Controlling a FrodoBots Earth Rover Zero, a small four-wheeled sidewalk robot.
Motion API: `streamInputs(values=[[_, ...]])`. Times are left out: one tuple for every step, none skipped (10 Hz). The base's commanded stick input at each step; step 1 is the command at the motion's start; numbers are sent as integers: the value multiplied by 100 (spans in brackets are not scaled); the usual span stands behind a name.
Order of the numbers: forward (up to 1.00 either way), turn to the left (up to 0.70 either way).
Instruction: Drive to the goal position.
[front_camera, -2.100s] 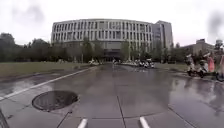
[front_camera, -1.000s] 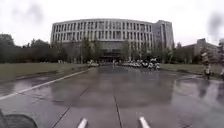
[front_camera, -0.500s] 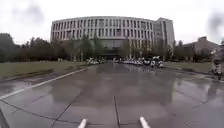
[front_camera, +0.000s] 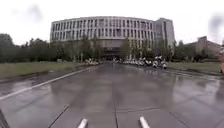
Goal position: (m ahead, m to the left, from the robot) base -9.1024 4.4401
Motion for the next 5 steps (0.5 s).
streamInputs(values=[[100,2],[100,3],[100,3],[100,3],[100,2]])
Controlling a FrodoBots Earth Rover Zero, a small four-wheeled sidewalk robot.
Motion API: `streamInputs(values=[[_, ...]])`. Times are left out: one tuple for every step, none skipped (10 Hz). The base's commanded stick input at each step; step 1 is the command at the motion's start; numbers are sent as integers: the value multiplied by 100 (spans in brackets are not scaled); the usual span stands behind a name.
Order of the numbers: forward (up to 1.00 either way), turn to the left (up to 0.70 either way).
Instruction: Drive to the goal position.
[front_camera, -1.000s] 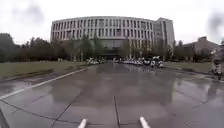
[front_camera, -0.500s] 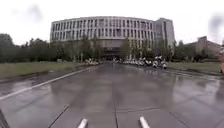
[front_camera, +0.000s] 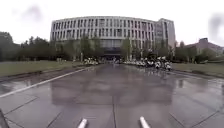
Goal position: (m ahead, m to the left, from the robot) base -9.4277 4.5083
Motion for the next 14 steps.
streamInputs(values=[[100,3],[100,3],[100,18],[100,35],[100,16],[100,3],[100,3],[100,3],[100,3],[100,3],[100,3],[100,2],[100,3],[100,3]])
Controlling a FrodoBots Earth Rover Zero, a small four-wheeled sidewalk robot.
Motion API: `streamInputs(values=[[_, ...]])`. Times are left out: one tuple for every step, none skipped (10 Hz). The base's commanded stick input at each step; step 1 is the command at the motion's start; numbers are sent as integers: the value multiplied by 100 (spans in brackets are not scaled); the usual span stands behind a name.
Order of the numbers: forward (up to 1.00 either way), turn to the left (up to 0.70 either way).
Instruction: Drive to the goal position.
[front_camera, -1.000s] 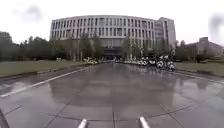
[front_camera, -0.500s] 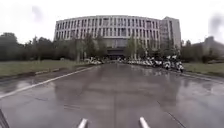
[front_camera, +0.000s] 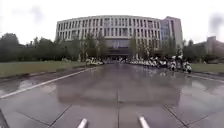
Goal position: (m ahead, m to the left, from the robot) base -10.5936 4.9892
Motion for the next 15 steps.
streamInputs(values=[[100,2],[100,3],[100,3],[100,3],[100,2],[100,2],[100,3],[100,3],[100,2],[100,3],[100,2],[100,3],[100,3],[100,2],[100,2]])
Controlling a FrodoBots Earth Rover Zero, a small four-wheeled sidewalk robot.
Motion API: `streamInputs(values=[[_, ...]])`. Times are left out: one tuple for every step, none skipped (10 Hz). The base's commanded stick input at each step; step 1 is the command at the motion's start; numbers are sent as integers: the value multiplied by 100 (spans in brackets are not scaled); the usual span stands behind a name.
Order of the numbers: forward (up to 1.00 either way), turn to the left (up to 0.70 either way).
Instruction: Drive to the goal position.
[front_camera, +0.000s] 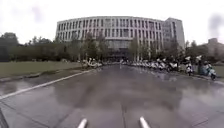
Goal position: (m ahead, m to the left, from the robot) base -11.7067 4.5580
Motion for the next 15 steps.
streamInputs(values=[[100,3],[100,3],[100,2],[100,3],[100,2],[100,2],[100,2],[100,3],[100,2],[100,3],[100,3],[100,3],[100,3],[100,3],[100,3]])
